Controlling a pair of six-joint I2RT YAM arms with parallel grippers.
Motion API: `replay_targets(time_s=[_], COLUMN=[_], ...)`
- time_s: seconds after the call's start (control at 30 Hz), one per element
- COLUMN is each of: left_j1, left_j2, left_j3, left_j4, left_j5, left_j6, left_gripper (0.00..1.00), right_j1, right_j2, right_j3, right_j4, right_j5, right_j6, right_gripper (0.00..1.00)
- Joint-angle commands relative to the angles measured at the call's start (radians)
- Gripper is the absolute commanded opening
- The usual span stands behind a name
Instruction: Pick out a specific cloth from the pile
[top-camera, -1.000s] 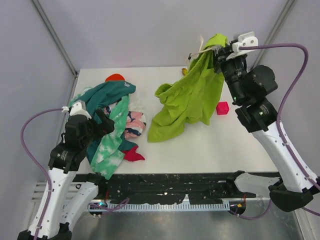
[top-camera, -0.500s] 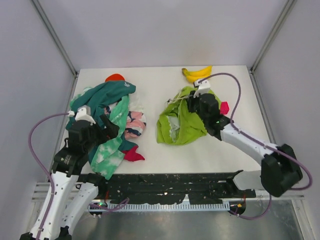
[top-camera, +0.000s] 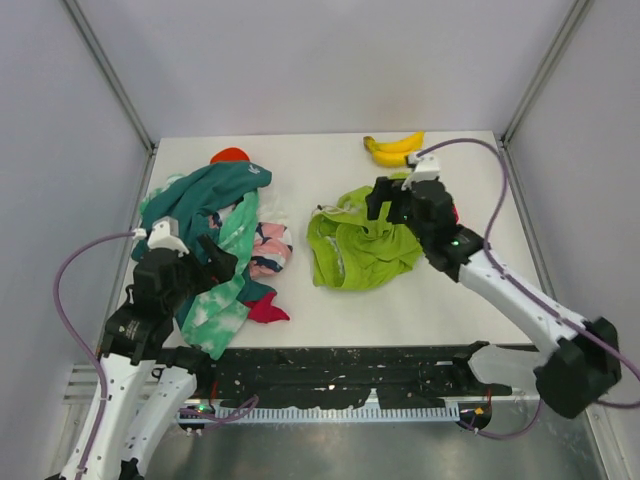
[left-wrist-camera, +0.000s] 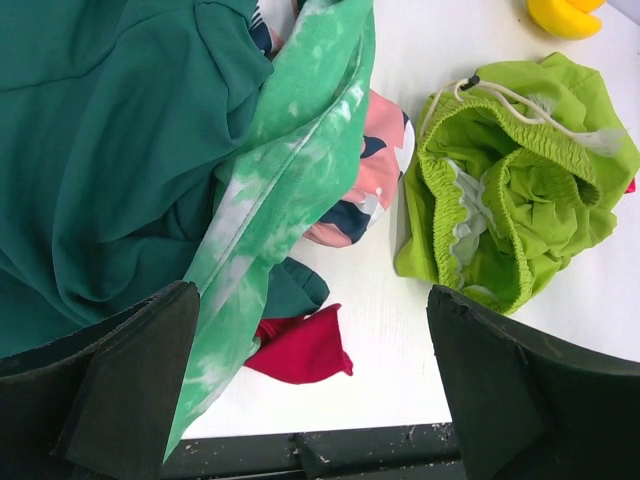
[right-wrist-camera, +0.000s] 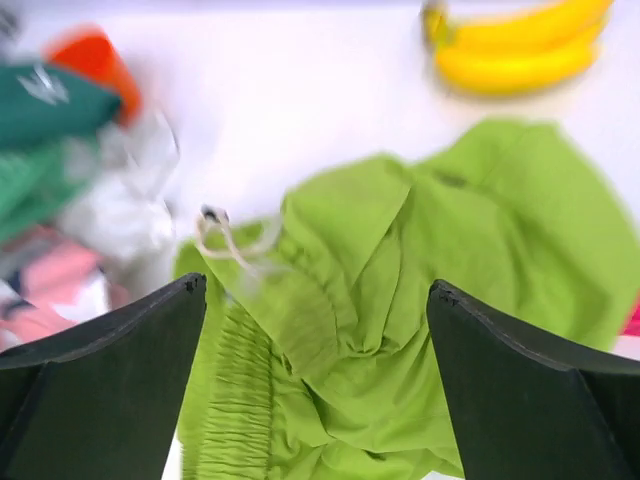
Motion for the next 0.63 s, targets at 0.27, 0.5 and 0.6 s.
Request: replay_targets(time_s=[0.27, 0.5, 0.6], left_j1=[-0.002, -0.002, -0.002], left_j2=[-0.074, -0.070, -0.067], left_j3=[-0.048, -0.048, -0.047], left_j4=[0.034, 0.000, -0.006], left_j5=[0.007, -0.015, -0.029], left_j6=[-0.018, -0.039, -0.047], left_gripper=[1.00, 1.00, 1.00], right_j1=[-0.002, -0.002, -0.004], right_j2=[-0.663, -0.839, -0.850], right_j3=[-0.069, -0.166, -0.166], right_j4=[-0.423, -0.430, -0.424], right_j5=[0.623, 0.643, 0.634], right_j6=[0.048, 0.066, 0.054], right_gripper=[0.95, 0.95, 0.95])
